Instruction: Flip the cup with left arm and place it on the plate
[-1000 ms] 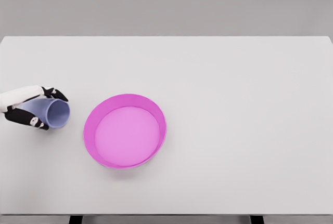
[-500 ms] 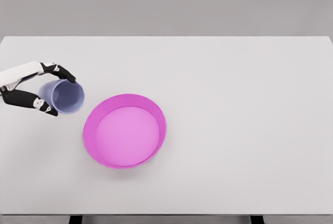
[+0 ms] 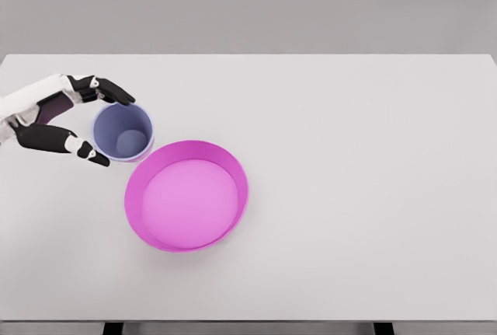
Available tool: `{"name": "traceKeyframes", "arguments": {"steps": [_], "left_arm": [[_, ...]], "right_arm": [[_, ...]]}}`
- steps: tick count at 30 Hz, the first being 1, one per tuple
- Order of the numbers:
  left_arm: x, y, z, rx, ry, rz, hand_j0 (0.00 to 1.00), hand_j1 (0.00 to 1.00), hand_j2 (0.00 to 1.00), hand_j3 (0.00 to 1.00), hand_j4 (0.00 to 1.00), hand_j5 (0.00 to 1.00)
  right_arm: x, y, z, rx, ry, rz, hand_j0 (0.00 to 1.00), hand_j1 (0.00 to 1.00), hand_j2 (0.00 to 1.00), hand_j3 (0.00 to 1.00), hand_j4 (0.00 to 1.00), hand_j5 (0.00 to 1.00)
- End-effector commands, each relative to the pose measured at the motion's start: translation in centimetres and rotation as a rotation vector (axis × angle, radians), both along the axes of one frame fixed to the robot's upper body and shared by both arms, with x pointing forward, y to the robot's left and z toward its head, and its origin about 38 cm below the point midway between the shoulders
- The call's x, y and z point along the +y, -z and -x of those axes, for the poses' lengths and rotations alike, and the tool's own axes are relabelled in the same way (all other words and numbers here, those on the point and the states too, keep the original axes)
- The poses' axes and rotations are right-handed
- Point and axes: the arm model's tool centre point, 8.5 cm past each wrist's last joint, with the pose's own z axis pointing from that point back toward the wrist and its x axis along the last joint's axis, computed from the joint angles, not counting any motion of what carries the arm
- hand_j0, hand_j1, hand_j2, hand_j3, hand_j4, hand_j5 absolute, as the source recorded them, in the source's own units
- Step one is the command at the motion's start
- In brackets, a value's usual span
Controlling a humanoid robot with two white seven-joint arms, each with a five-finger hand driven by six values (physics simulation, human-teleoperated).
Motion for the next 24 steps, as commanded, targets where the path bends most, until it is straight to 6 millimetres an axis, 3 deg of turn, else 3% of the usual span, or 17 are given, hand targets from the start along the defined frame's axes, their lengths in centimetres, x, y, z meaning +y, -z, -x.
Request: {"name": "traceKeyframes", "arguments": {"steps": [1, 6, 13, 20, 24], "left_arm": [[-1.3, 0.4, -0.2, 0.024, 0.022, 0.086, 0.61, 0.61, 0.61, 0.61, 0.61, 0.61], [-2.9, 1.5, -0.4, 0.061, 0.043, 0.153, 0.60, 0.60, 0.60, 0.60, 0.60, 0.60], [-5.0, 5.9, 1.2, 0.206, 0.137, 0.125, 0.62, 0.62, 0.62, 0.62, 0.62, 0.62], [-5.7, 6.7, 0.6, 0.281, 0.112, 0.089, 0.62, 0.62, 0.62, 0.62, 0.62, 0.62], [-6.4, 8.2, 0.4, 0.402, 0.081, 0.056, 0.62, 0.62, 0.62, 0.62, 0.62, 0.62]], "right_arm": [[0.0, 0.0, 0.0, -0.001, -0.001, 0.000, 1.00, 1.00, 1.00, 1.00, 1.00, 1.00], [0.0, 0.0, 0.0, -0.001, -0.001, 0.000, 1.00, 1.00, 1.00, 1.00, 1.00, 1.00], [0.0, 0.0, 0.0, -0.001, -0.001, 0.000, 1.00, 1.00, 1.00, 1.00, 1.00, 1.00], [0.0, 0.0, -0.1, -0.002, -0.001, 0.001, 1.00, 1.00, 1.00, 1.00, 1.00, 1.00], [0.0, 0.0, 0.0, -0.001, -0.001, 0.000, 1.00, 1.00, 1.00, 1.00, 1.00, 1.00]]}}
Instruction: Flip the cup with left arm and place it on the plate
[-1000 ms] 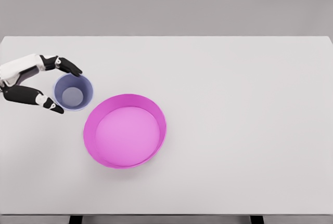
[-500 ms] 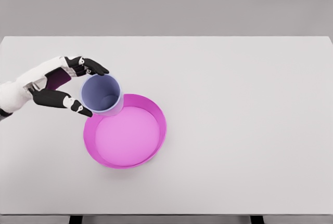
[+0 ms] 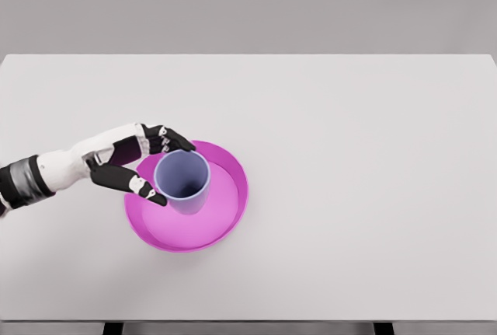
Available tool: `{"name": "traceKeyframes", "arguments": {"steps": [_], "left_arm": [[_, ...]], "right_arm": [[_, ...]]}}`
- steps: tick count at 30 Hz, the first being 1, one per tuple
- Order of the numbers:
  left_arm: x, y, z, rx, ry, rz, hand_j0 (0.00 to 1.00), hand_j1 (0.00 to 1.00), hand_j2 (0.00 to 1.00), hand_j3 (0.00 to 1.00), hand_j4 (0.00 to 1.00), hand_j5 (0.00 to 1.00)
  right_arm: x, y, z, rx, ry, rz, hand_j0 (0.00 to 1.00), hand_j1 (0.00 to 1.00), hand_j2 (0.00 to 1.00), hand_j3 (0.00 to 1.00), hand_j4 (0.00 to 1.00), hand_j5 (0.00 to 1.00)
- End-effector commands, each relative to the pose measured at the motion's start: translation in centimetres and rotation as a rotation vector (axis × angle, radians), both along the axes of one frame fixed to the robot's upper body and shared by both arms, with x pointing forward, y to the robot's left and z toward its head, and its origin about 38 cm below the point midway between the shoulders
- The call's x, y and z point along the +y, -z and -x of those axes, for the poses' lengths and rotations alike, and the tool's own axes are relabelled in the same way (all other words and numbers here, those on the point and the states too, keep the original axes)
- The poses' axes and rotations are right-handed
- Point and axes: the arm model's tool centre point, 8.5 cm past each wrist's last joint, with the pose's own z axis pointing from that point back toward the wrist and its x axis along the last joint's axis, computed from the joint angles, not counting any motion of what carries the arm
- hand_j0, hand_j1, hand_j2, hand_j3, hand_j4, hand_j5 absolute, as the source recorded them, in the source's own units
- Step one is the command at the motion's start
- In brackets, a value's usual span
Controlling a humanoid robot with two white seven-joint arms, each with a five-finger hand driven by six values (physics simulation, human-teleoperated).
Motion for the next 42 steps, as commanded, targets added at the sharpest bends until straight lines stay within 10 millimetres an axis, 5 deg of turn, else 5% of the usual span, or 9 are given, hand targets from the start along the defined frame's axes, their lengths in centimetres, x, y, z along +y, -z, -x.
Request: {"name": "traceKeyframes", "arguments": {"steps": [1, 10, 16, 27, 32, 42], "left_arm": [[-0.1, 0.8, -0.2, 0.083, -0.020, -0.030, 0.63, 0.63, 0.63, 0.63, 0.63, 0.63], [0.3, -1.3, -1.8, 0.065, -0.076, 0.023, 0.62, 0.62, 0.62, 0.62, 0.62, 0.62], [-1.7, 0.0, -2.5, 0.042, -0.061, 0.027, 0.62, 0.62, 0.62, 0.62, 0.62, 0.62], [-1.4, 1.0, -2.4, 0.048, -0.067, -0.005, 0.62, 0.62, 0.62, 0.62, 0.62, 0.62], [-1.3, 1.1, -2.3, 0.048, -0.066, -0.013, 0.83, 0.83, 0.83, 0.83, 0.83, 0.83], [-1.0, 1.1, -2.3, 0.043, -0.071, -0.025, 0.90, 0.90, 0.90, 0.90, 0.90, 0.90]], "right_arm": [[0.0, 0.0, 0.0, -0.001, -0.001, 0.000, 1.00, 1.00, 1.00, 1.00, 1.00, 1.00], [0.0, 0.0, 0.0, -0.001, -0.001, 0.000, 1.00, 1.00, 1.00, 1.00, 1.00, 1.00], [0.0, 0.0, 0.0, -0.001, -0.001, 0.000, 1.00, 1.00, 1.00, 1.00, 1.00, 1.00], [0.0, 0.0, 0.0, -0.001, -0.001, 0.000, 1.00, 1.00, 1.00, 1.00, 1.00, 1.00], [0.0, 0.0, 0.0, -0.001, -0.001, 0.000, 1.00, 1.00, 1.00, 1.00, 1.00, 1.00], [0.0, 0.0, 0.0, -0.001, -0.001, 0.000, 1.00, 1.00, 1.00, 1.00, 1.00, 1.00]]}}
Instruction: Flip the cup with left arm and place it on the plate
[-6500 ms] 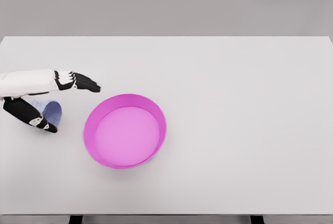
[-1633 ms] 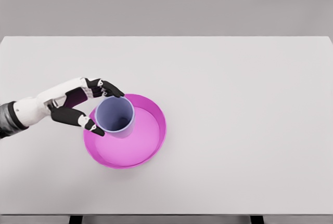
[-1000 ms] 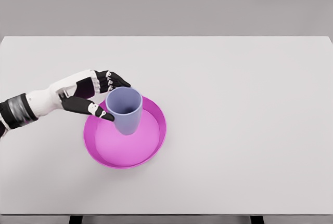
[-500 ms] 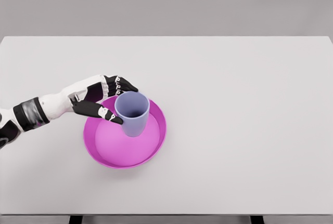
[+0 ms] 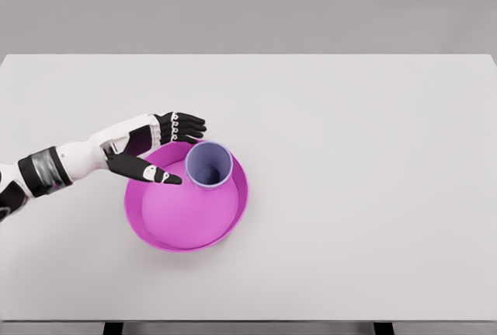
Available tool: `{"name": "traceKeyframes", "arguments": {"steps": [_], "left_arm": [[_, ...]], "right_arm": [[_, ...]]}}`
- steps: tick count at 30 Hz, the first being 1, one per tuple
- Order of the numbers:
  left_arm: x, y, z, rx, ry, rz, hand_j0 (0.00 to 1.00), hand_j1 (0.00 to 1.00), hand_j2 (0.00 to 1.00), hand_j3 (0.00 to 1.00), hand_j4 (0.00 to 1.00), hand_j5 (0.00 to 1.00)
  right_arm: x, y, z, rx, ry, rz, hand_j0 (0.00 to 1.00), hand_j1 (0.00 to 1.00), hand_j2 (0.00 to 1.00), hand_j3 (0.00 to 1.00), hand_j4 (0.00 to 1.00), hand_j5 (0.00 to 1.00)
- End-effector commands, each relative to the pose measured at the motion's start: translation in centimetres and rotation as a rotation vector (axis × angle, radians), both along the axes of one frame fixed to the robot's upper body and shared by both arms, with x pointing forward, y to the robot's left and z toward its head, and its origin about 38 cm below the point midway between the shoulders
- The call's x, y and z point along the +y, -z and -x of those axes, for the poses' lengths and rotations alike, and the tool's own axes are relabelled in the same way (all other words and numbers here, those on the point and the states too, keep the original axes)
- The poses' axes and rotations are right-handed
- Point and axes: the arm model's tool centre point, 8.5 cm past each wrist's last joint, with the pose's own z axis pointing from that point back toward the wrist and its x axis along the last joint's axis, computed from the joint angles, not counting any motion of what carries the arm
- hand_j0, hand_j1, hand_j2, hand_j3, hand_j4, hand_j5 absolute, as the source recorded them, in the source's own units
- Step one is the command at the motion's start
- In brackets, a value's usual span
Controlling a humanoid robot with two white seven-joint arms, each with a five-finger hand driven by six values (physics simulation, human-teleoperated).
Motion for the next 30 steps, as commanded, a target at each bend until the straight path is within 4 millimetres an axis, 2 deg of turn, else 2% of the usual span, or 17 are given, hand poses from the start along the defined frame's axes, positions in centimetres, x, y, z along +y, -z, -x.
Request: {"name": "traceKeyframes", "arguments": {"steps": [1, 2, 5, 10, 14, 15, 17, 19, 26, 30], "left_arm": [[0.3, -0.3, -0.1, -0.004, -0.005, 0.000, 0.93, 0.93, 0.93, 0.93, 0.93, 0.93], [0.4, -0.4, -0.1, -0.009, -0.006, -0.002, 0.99, 0.99, 0.99, 0.99, 0.99, 0.99], [0.6, -0.9, -0.4, -0.041, -0.008, -0.022, 1.00, 1.00, 1.00, 1.00, 1.00, 1.00], [3.6, -4.8, -1.2, -0.157, -0.059, -0.028, 1.00, 1.00, 1.00, 1.00, 1.00, 1.00], [3.3, -6.4, 0.1, -0.317, 0.069, -0.003, 1.00, 1.00, 1.00, 1.00, 1.00, 1.00], [3.7, -6.8, 0.4, -0.339, 0.088, -0.014, 1.00, 1.00, 1.00, 1.00, 1.00, 1.00], [3.6, -8.2, 1.9, -0.468, 0.183, 0.023, 1.00, 1.00, 1.00, 1.00, 1.00, 1.00], [4.6, -8.3, 2.9, -0.523, 0.226, -0.013, 1.00, 1.00, 1.00, 1.00, 1.00, 1.00], [6.1, -8.0, 2.9, -0.502, 0.206, -0.065, 1.00, 1.00, 1.00, 1.00, 1.00, 1.00], [6.3, -7.8, 2.9, -0.496, 0.201, -0.068, 1.00, 1.00, 1.00, 1.00, 1.00, 1.00]], "right_arm": [[0.0, 0.0, 0.0, -0.001, -0.001, 0.000, 1.00, 1.00, 1.00, 1.00, 1.00, 1.00], [0.0, 0.0, 0.0, -0.001, -0.001, 0.000, 1.00, 1.00, 1.00, 1.00, 1.00, 1.00], [0.0, 0.0, 0.0, -0.001, -0.001, 0.000, 1.00, 1.00, 1.00, 1.00, 1.00, 1.00], [0.0, 0.0, 0.0, -0.001, -0.001, 0.000, 1.00, 1.00, 1.00, 1.00, 1.00, 1.00], [0.0, 0.0, 0.0, -0.001, -0.001, 0.000, 1.00, 1.00, 1.00, 1.00, 1.00, 1.00], [0.0, 0.0, 0.0, -0.001, -0.001, 0.000, 1.00, 1.00, 1.00, 1.00, 1.00, 1.00], [0.0, 0.0, 0.0, -0.001, -0.001, 0.000, 1.00, 1.00, 1.00, 1.00, 1.00, 1.00], [0.0, 0.0, 0.0, -0.001, -0.001, 0.000, 1.00, 1.00, 1.00, 1.00, 1.00, 1.00], [0.0, 0.0, 0.0, -0.001, -0.001, 0.000, 1.00, 1.00, 1.00, 1.00, 1.00, 1.00], [0.0, 0.0, 0.0, -0.001, -0.001, 0.000, 1.00, 1.00, 1.00, 1.00, 1.00, 1.00]]}}
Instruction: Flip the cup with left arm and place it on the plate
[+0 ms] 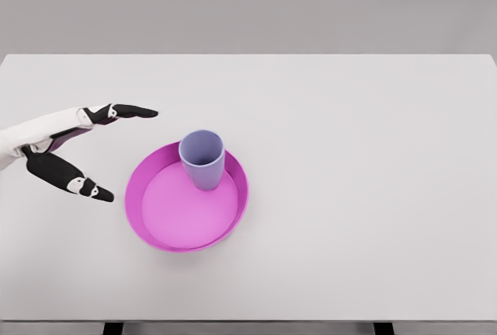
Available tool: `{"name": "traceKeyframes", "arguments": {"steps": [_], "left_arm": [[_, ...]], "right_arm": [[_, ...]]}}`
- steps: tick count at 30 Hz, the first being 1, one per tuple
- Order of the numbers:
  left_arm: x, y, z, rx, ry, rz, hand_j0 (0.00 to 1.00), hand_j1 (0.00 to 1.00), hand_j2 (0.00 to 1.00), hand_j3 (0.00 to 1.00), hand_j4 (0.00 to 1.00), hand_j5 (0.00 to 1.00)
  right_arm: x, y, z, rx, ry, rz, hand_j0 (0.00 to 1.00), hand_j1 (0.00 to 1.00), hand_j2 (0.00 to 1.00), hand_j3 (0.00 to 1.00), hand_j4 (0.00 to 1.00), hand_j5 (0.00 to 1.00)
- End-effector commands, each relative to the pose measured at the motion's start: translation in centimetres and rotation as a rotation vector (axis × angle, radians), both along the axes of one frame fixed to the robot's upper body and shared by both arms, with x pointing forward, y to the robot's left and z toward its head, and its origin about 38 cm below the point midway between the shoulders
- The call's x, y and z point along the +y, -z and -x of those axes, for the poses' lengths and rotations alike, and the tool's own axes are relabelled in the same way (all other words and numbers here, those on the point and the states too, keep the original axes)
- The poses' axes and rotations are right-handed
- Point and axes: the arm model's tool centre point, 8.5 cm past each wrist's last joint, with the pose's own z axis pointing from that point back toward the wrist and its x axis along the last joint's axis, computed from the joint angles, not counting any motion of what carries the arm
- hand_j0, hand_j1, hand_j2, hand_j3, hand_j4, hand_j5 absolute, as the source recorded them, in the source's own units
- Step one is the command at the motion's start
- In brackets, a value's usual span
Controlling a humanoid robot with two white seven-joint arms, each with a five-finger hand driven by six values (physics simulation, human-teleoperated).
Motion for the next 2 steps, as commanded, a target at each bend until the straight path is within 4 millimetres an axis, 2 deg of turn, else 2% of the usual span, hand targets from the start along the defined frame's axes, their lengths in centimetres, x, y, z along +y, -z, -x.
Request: {"name": "traceKeyframes", "arguments": {"steps": [1, 2], "left_arm": [[0.44, 0.01, -0.15, 0.005, -0.013, -0.001, 1.00, 1.00, 1.00, 1.00, 1.00, 1.00], [0.64, 0.09, -0.26, 0.007, -0.020, -0.002, 1.00, 1.00, 1.00, 1.00, 1.00, 1.00]], "right_arm": [[-0.01, 0.00, -0.05, -0.002, -0.001, 0.000, 1.00, 1.00, 1.00, 1.00, 1.00, 1.00], [-0.01, 0.00, -0.05, -0.002, -0.001, 0.000, 1.00, 1.00, 1.00, 1.00, 1.00, 1.00]]}}
